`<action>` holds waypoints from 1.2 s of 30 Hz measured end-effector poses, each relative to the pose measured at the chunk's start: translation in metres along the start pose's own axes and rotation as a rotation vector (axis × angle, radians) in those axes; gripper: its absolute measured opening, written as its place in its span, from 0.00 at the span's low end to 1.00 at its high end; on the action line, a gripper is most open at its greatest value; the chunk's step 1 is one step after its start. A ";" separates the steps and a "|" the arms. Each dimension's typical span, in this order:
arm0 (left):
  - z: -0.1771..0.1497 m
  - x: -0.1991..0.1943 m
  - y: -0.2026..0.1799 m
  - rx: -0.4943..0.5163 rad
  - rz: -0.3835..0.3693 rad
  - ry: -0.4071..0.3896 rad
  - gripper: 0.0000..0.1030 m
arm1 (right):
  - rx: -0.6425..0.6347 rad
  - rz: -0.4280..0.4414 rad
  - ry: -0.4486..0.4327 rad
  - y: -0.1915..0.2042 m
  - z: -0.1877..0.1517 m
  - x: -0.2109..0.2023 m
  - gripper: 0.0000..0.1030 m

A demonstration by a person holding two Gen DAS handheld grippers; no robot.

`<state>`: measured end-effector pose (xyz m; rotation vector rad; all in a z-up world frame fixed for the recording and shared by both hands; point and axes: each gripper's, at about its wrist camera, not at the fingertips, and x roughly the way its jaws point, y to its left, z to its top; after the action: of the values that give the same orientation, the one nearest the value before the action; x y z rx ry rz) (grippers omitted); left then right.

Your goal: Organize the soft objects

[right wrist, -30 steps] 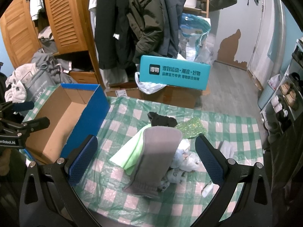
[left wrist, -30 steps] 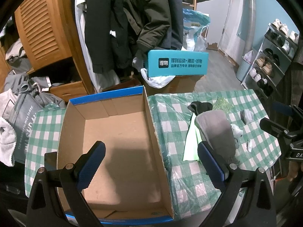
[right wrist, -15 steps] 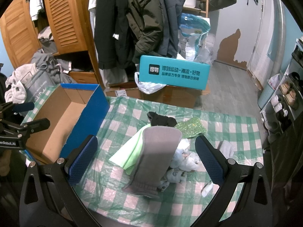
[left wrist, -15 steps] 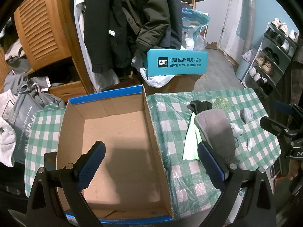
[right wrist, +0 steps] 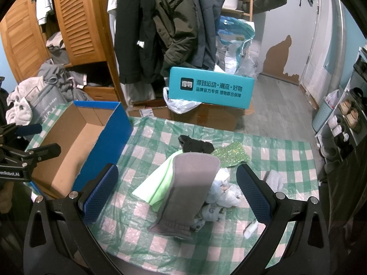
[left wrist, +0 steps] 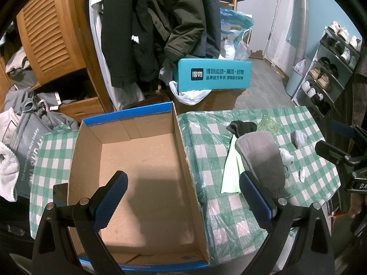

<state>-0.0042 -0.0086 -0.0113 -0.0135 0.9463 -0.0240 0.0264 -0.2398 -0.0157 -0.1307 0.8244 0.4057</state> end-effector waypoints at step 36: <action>0.006 0.029 -0.059 0.048 -0.063 0.118 0.96 | 0.102 -0.084 0.023 -0.067 -0.021 -0.008 0.98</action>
<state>0.0165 -0.0688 -0.0303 0.0022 1.0626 -0.1063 0.0341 -0.3089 -0.0271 -0.0749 0.8573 0.2828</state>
